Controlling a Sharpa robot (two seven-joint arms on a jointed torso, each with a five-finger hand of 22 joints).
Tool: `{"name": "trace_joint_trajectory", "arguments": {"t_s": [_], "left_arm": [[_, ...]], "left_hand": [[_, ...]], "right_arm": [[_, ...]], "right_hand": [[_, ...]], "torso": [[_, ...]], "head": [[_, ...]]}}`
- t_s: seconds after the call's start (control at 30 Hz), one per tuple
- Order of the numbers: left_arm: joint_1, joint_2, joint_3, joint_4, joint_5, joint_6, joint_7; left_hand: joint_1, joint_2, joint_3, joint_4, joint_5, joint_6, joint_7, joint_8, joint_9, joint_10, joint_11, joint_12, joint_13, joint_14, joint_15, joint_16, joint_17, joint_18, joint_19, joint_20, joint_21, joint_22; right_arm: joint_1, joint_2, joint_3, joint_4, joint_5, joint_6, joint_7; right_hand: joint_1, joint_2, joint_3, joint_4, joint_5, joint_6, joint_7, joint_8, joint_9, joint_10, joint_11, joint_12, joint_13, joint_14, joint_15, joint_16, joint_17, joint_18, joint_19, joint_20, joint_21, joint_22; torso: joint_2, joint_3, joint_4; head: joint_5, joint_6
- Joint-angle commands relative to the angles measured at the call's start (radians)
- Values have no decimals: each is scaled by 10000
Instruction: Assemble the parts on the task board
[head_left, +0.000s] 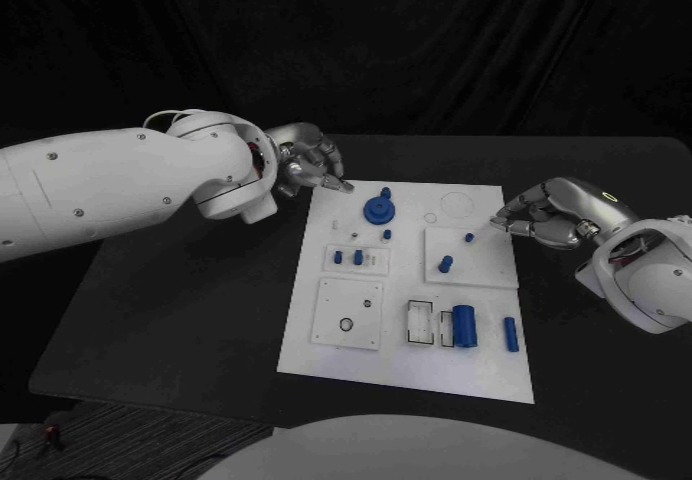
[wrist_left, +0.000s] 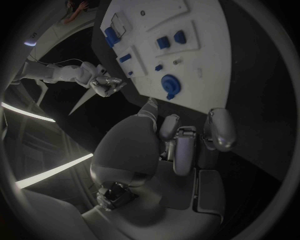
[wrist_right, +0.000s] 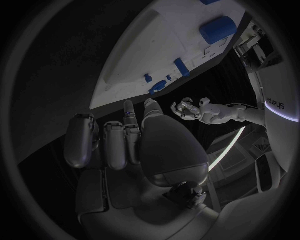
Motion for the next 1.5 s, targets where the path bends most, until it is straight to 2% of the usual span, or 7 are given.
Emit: {"name": "trace_joint_trajectory", "arguments": {"t_s": [0.03, 0.1, 0.17, 0.23, 0.4, 1.13, 1.5], "left_arm": [[-28, 324, -3, -422, -1408, -844, 4223], [-166, 549, -4, -727, -2961, -1116, 4947], [-326, 735, -4, -947, -4316, -1383, 5361], [-492, 914, -4, -1120, -5391, -1560, 5618], [-823, 1383, -4, -1520, -7237, -1656, 5838], [-1276, 2043, -2, -1917, -8868, -1148, 5175], [-1366, 2142, -2, -2029, -8876, -862, 5092]], "left_hand": [[675, -131, 301, 63, 318, -121, 30, 208, -589, -1827, 164, -2389, -1520, 0, 110, -490, 1833, 129, 92, 62, 392, 1634], [1092, -442, 705, 484, -1, 646, -414, -326, -2397, -1859, 126, -3792, -2955, -270, 51, -902, 1419, 153, 95, 77, 496, 1629], [1511, -802, 1211, 984, -3, 1689, -779, -1598, -4949, -1979, -337, -5221, -4605, -330, -273, -1105, 1086, 177, 60, -30, 382, 1581], [1721, -1019, 1497, 1048, 13, 2438, -1188, -2501, -6340, -1935, -358, -5918, -5629, -438, -316, -1322, 747, 208, 23, -15, 182, 1529], [1540, -1224, 1719, 759, -19, 3696, -1542, -3805, -8163, -1701, -476, -6902, -7439, -524, -357, -1539, 167, 206, 201, -43, 47, 1539], [860, -1357, 1711, 612, -213, 4575, -1232, -3903, -8763, -556, -471, -6757, -7833, -423, -333, -1255, 95, 142, 461, -69, 328, 1645], [1006, -1355, 2316, 353, 823, 4992, -1013, -3995, -8961, 178, -520, -7059, -8100, -429, -352, -1218, -23, 127, 519, -104, 416, 1665]], "right_arm": [[-15, -9, 6, 74, -24, -678, 515], [-16, -23, 6, 99, -24, -762, 639], [-16, -42, 6, 105, -24, -805, 702], [-16, -71, 6, 110, -24, -834, 743], [-17, -122, 6, 132, -24, -852, 787], [-17, -227, 6, 337, -24, -762, 711], [-18, -245, 6, 354, -24, -688, 652]], "right_hand": [[217, 130, 51, 33, 61, 98, -2, 21, 14, 625, -64, 102, -277, 665, -83, 76, 456, -59, 122, -13, 78, 1899], [205, 125, 47, 47, 84, 111, -4, 23, 16, 630, -66, 109, -270, 667, -86, 81, 459, -63, 129, -15, 98, 1905], [199, 121, 45, 51, 89, 113, -4, 23, 16, 629, -66, 107, -272, 668, -86, 84, 464, -63, 129, -16, 96, 1904], [199, 121, 45, 51, 89, 113, -4, 23, 16, 629, -66, 107, -272, 668, -86, 84, 464, -63, 129, -16, 96, 1904], [193, 116, 42, 55, 97, 113, -4, 21, 15, 627, -67, 99, -280, 670, -87, 89, 469, -65, 132, -17, 105, 1906], [207, 109, 52, 49, 150, 105, -9, 8, 10, 619, -72, 77, -303, 666, -91, 74, 440, -58, 123, -22, 77, 1899], [230, 86, 61, 41, 194, 67, 0, -23, -1, 578, -68, -12, -392, 657, -92, 51, 403, -39, 89, -27, -17, 1873]], "torso": [[81, -57, -11], [81, -82, -33], [93, -91, -60], [110, -102, -67], [163, -144, -65], [143, -131, -75], [130, -125, -86]], "head": [[18, -1], [-7, -1], [-29, -1], [-47, -1], [-65, -1], [-147, -1], [-136, -1]]}}
